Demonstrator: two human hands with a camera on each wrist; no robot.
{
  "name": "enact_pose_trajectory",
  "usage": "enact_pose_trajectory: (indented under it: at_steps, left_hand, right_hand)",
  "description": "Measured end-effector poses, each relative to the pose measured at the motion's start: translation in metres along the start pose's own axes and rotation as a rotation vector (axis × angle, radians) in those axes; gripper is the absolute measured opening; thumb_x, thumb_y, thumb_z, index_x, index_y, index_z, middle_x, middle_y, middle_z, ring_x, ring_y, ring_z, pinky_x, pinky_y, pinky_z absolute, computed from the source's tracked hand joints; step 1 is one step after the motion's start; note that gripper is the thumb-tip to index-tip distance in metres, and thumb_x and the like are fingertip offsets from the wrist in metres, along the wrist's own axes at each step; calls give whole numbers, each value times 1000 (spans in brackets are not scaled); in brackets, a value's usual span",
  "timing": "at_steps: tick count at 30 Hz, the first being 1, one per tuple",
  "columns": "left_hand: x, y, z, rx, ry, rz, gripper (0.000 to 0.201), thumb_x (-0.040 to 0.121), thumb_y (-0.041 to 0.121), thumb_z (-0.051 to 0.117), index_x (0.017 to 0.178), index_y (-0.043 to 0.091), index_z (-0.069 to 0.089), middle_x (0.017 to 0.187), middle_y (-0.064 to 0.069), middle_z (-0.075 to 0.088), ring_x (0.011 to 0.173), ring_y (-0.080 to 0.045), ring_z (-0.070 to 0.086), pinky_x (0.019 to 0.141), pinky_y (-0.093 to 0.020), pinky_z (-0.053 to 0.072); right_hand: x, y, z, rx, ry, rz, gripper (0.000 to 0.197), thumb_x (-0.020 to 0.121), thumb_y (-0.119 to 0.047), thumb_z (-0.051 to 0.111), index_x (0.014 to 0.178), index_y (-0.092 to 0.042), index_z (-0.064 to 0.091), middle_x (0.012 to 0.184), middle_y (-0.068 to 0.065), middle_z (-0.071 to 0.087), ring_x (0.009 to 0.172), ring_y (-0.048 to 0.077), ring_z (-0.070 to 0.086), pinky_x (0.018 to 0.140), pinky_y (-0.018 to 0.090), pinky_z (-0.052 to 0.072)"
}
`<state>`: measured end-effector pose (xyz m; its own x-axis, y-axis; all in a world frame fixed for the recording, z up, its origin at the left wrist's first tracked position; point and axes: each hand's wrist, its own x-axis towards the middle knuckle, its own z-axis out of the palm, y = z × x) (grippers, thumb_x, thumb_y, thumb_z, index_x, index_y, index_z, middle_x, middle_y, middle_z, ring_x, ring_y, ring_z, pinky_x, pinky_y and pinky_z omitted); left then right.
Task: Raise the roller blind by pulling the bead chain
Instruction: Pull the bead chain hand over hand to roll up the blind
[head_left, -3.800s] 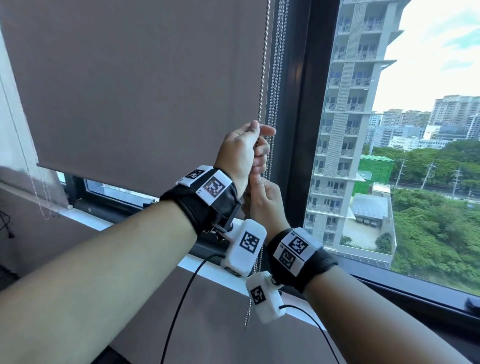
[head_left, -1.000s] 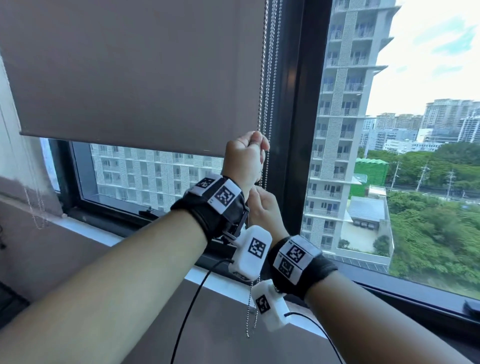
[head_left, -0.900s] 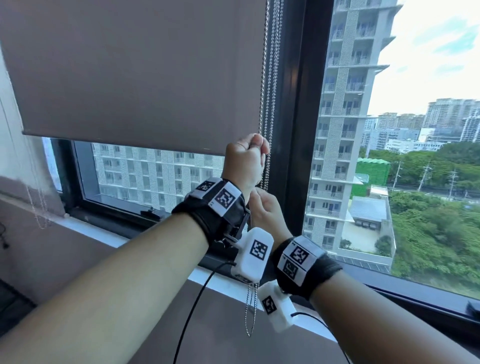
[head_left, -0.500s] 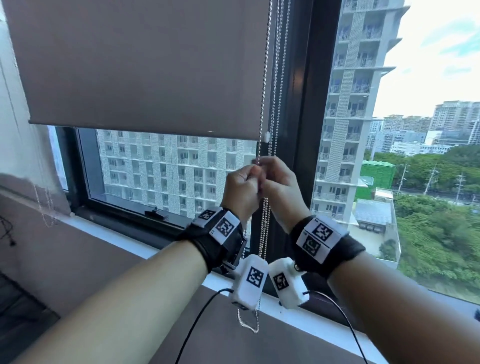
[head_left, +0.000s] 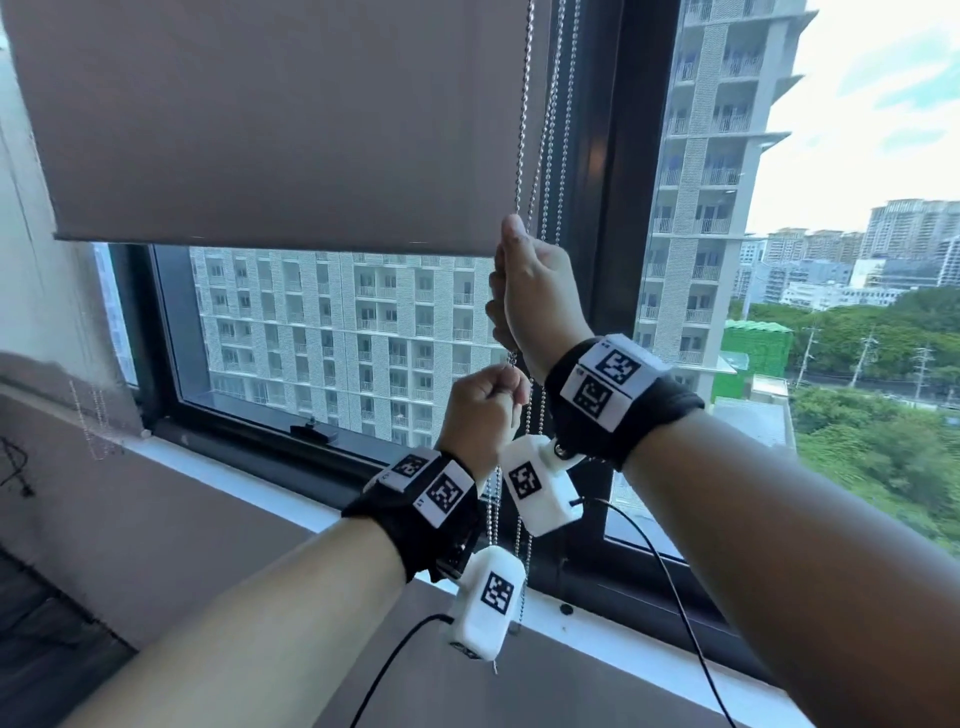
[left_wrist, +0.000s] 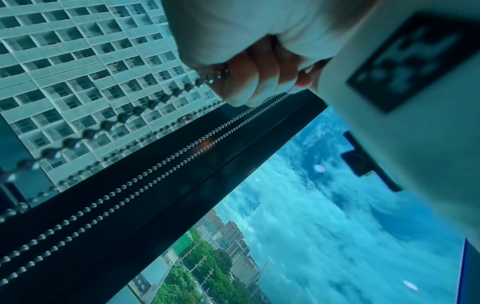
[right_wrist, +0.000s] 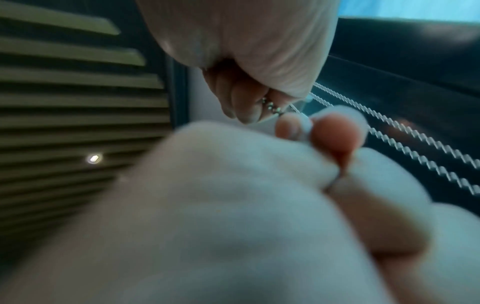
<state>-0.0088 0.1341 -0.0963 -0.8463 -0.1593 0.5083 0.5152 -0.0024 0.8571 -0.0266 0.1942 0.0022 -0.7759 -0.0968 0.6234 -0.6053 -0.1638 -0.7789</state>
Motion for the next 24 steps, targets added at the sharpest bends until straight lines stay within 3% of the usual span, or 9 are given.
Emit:
enact_pose_trajectory:
  at_steps: [3,6,9,13,15,18,21,24]
  left_hand:
    - [-4,-5,-6,39,-21,-9,54,90,-9,35,50,23,51,55,-4,39,41,-8,28,44,-22,20]
    - [-9,-7,-11,45,-60,-50,38,94,-4,36,62,12,51,45,7,38,38,-5,27,38,-16,21]
    - [-7,-1,-20,36,-90,-89,32,99,8,39,71,10,56,52,-2,48,40,-9,39,38,-19,30]
    - [9,16,-28,-6,-19,-46,36,101,29,39,82,8,62,68,-6,67,62,-17,65,61,-30,54]
    - [18,27,-27,-59,20,-44,39,101,31,37,87,7,66,69,-4,69,66,-16,67,66,-31,54]
    - [29,44,-23,-84,30,-13,42,100,32,37,98,6,69,81,-12,72,72,-19,70,67,-29,54]
    - [34,58,-14,-95,-21,13,41,99,34,37,99,7,69,95,-18,74,91,-32,71,84,-41,55]
    - [36,73,-1,-130,-71,27,41,101,29,35,104,2,65,88,-17,72,83,-30,70,82,-39,54]
  right_hand:
    - [-7,4,1,75,-22,24,41,104,-34,37,66,-22,28,58,3,21,38,10,18,34,14,18]
    - [-14,9,1,86,-53,7,43,105,-31,37,64,-23,26,56,1,19,36,7,16,36,13,15]
    - [-17,13,-2,104,-49,13,45,105,-30,38,62,-22,26,55,1,19,35,6,16,36,15,14]
    - [-17,26,-5,22,-18,-42,50,104,-29,41,56,-19,31,46,-3,27,36,9,24,38,21,19]
    - [-24,29,-6,51,-38,2,50,105,-27,39,57,-12,39,39,-5,36,32,8,33,36,18,26]
    - [-36,33,-8,109,-84,20,45,106,-22,37,68,-4,52,35,-9,43,29,1,36,32,14,26]
    - [-38,50,-9,64,-35,13,53,105,-25,39,53,-20,45,40,-12,38,33,5,31,35,19,23]
    - [-44,68,-11,2,-16,18,56,103,-31,41,47,-27,34,45,-8,31,39,11,27,43,24,22]
